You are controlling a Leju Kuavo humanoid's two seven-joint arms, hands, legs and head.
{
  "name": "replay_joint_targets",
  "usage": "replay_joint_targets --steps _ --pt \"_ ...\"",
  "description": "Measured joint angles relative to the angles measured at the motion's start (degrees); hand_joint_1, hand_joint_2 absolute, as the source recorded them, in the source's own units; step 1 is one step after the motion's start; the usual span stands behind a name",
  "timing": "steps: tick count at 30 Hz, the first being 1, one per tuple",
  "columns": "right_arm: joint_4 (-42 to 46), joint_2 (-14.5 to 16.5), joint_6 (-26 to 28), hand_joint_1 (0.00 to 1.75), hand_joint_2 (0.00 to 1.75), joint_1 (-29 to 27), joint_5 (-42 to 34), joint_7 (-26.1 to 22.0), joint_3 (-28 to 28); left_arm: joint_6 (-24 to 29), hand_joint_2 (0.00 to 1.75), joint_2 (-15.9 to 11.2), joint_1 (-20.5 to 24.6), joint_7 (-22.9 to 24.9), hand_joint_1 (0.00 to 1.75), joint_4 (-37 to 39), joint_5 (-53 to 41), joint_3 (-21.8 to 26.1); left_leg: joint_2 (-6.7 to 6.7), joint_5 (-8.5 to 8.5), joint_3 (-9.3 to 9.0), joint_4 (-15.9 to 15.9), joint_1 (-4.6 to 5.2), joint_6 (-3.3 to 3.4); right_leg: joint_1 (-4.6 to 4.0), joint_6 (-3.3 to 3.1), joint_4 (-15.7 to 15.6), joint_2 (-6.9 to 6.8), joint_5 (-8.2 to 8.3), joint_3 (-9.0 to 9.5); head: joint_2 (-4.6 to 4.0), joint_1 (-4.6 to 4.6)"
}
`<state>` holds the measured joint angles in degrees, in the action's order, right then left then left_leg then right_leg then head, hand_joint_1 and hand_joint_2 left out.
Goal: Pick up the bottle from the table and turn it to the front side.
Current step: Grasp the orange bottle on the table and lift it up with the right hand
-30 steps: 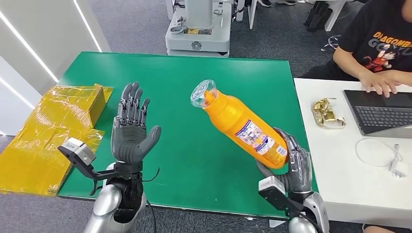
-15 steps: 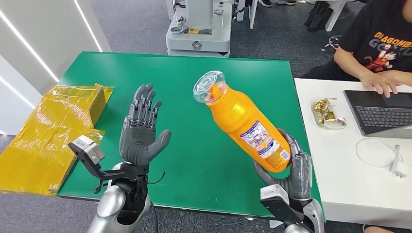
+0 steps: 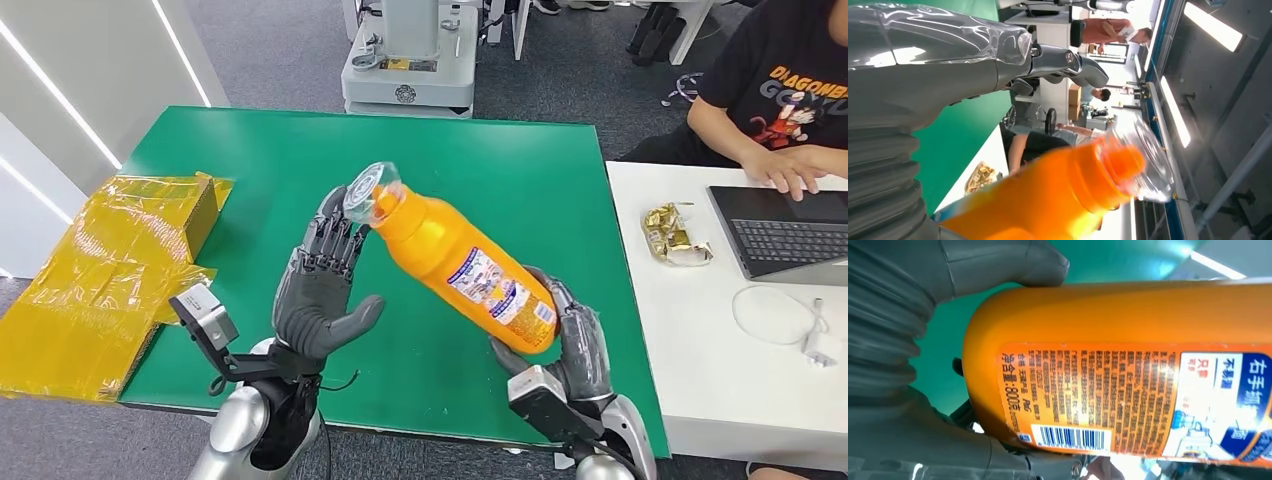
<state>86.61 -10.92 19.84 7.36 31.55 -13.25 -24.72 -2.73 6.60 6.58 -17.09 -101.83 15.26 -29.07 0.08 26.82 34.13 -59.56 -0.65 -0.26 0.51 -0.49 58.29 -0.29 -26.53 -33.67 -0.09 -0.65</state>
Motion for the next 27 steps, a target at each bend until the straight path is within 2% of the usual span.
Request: replay_joint_targets --steps 9,17,23,27 --pt "-2.67 1.3 -9.59 1.75 1.75 5.44 2.21 0.92 -3.12 0.73 1.75 0.09 1.36 0.49 0.0 0.68 0.34 -0.57 0.0 -0.01 -0.01 0.0 -0.01 -0.02 -0.01 0.0 0.03 0.0 0.0 0.0 0.0 0.01" --pt "-3.96 1.46 -14.49 1.75 1.75 6.63 1.95 -0.03 -5.13 2.03 1.75 0.07 1.35 0.58 0.0 1.31 0.66 -0.57 -0.01 -0.01 0.01 0.0 0.0 -0.01 0.0 0.0 0.01 -0.02 0.0 -0.01 0.0 0.01" --pt "-4.17 1.57 -15.34 1.75 1.75 6.63 1.96 0.0 -5.3 2.25 1.75 0.09 1.35 0.58 0.0 1.39 0.75 -0.57 -0.01 -0.01 0.01 0.0 0.0 -0.01 0.0 0.0 0.0 -0.01 0.0 -0.01 0.0 0.02" --pt "-5.09 1.74 -17.95 1.75 1.75 6.85 1.92 0.53 -5.83 2.79 1.75 0.09 1.34 0.58 0.0 1.43 0.86 -0.57 -0.01 -0.01 0.0 0.0 0.0 -0.01 0.0 0.0 0.01 0.0 0.0 -0.01 0.0 0.01"
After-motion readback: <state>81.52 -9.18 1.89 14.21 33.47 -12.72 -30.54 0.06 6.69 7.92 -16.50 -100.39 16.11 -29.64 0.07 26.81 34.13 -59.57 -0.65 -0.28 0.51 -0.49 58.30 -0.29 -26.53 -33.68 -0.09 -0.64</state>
